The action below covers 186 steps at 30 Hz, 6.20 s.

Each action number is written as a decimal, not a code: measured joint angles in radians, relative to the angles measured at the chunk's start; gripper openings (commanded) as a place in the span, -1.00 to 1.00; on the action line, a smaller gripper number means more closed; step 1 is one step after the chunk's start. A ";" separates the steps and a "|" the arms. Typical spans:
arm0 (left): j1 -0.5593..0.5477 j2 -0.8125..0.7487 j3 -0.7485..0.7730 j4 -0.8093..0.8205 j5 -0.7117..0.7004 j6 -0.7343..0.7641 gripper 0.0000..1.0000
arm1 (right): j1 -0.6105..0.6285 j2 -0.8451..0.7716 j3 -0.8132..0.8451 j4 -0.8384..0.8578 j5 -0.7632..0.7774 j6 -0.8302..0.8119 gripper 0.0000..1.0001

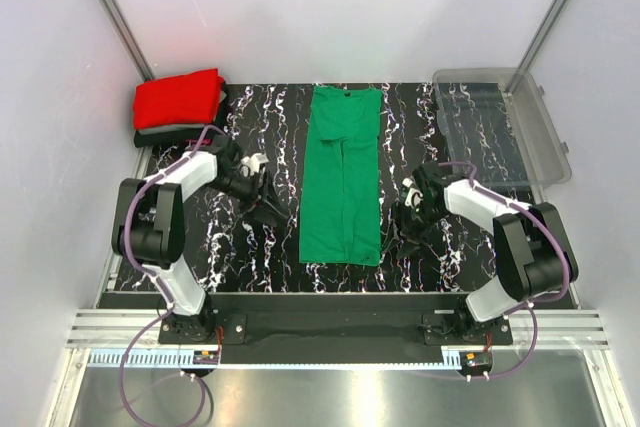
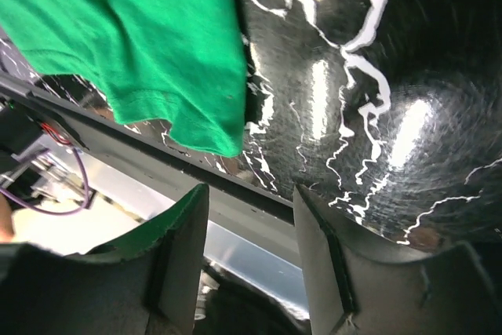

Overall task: Fold and stack the t-shirts
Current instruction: Fold the tshirt

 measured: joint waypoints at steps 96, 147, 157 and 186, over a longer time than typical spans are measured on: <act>-0.284 0.100 0.269 -0.117 -0.360 0.055 -1.00 | -0.069 0.037 0.225 0.037 -0.152 0.054 -1.00; -0.173 0.712 1.192 -0.074 -0.610 0.259 0.73 | -0.127 0.544 0.768 0.231 0.060 -0.112 0.04; -0.150 0.456 0.803 -0.101 -0.530 0.262 0.60 | -0.131 0.301 0.514 0.248 -0.019 -0.078 0.11; -0.136 0.545 0.722 -0.134 -0.320 0.214 0.47 | -0.098 0.422 0.389 0.284 -0.130 0.058 0.12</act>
